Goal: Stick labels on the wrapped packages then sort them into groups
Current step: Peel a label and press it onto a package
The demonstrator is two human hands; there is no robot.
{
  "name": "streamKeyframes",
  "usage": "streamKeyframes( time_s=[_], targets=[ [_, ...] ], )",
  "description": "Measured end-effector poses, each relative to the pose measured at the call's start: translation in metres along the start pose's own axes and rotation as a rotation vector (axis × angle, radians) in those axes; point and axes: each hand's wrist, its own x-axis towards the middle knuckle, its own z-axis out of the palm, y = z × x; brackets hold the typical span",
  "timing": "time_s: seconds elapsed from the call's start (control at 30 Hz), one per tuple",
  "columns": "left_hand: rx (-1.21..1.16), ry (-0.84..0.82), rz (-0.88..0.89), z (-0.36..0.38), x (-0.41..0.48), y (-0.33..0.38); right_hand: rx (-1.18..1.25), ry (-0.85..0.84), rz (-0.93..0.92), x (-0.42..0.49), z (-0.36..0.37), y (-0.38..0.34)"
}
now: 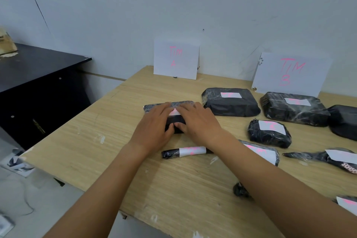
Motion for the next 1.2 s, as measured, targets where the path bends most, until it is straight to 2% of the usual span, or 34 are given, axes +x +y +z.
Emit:
streamKeyframes(
  time_s=[0.17,0.4,0.67,0.77,0.97,1.1,1.2],
  targets=[
    [0.142,-0.116,0.013,0.008,-0.004,0.002,-0.137,-0.126,-0.033,0.002,0.002,0.001],
    [0.114,-0.131,-0.018,0.007,-0.007,-0.005,-0.102,-0.083,0.008,0.0,0.004,0.0],
    [-0.033,0.023,-0.117,0.005,-0.016,0.002,-0.011,0.035,0.048,-0.013,0.002,0.001],
    [0.021,0.062,-0.056,0.005,-0.015,0.004,-0.025,0.052,0.022,-0.015,0.005,0.002],
    [0.25,-0.039,-0.018,0.009,-0.014,0.007,-0.157,-0.061,-0.058,-0.012,0.008,0.004],
    [0.243,-0.094,-0.02,0.01,-0.013,0.003,-0.151,-0.121,-0.022,-0.01,0.007,0.004],
    [0.178,-0.06,-0.036,0.007,-0.012,0.0,-0.13,-0.107,0.009,-0.01,0.005,0.001]
  ],
)
